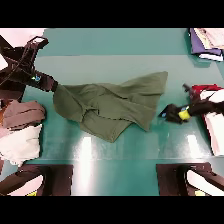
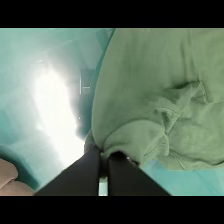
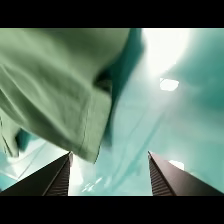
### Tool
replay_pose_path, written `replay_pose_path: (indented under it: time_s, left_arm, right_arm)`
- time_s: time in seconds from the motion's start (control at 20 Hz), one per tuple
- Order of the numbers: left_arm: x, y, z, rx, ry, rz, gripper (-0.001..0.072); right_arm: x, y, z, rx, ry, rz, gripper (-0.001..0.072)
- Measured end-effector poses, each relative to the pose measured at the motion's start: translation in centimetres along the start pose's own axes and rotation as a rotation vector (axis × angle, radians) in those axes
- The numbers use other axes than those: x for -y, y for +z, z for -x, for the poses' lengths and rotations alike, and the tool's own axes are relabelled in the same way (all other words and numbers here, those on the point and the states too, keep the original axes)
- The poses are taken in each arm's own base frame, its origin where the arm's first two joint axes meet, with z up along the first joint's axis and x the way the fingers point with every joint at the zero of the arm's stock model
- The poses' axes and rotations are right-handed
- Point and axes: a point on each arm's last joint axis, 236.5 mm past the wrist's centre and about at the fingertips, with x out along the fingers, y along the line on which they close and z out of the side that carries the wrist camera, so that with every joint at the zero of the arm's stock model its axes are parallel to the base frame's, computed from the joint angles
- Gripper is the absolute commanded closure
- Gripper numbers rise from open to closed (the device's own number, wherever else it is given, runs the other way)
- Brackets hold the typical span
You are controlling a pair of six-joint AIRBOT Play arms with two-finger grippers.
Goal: Fold the shirts.
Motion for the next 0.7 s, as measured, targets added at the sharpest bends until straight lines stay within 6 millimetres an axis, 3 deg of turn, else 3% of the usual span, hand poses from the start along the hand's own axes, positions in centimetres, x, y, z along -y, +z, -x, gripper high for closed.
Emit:
replay_pose_path:
  time_s: [0.3,0.4,0.55,0.7]
  left_arm:
    - [0.0,0.0,0.0,-0.001,0.000,0.000,0.0675]
    - [0.0,0.0,0.0,-0.002,0.000,0.000,0.0675]
    - [0.0,-0.1,0.0,-0.006,-0.002,0.000,0.0676]
    - [0.1,-0.2,0.0,-0.010,-0.002,0.000,0.0676]
  right_arm:
    - [-1.7,-3.2,-5.3,-0.048,0.064,-0.034,0.0212]
    - [-2.3,-3.8,-6.4,-0.073,0.068,-0.026,0.0370]
    - [-2.8,-3.6,-7.4,-0.075,0.046,0.016,0.0693]
    - [-4.3,-2.1,-6.6,-0.020,0.063,0.064,0.0692]
